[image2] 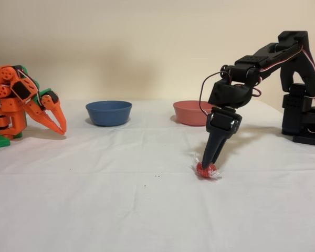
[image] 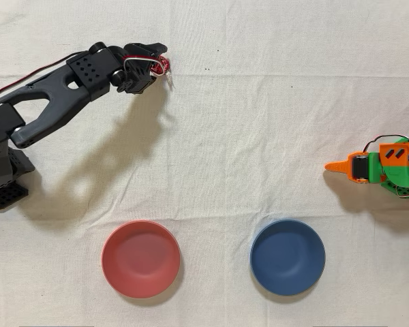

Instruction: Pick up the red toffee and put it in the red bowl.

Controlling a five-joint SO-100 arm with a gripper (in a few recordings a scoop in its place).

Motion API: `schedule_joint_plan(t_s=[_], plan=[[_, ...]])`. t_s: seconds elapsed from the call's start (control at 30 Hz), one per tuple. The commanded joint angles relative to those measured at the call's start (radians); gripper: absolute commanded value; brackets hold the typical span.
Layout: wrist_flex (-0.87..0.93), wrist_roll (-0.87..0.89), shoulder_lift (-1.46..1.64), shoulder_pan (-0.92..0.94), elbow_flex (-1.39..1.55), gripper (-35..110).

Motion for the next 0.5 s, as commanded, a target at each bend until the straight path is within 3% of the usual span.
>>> schedule_joint_plan(t_s=[0.0,0.47], plan=[[-0.015,-0.005,0.031,-0.015,-0.067,29],[-0.018,0.014,-0.002,-0.028,-0.101,29]])
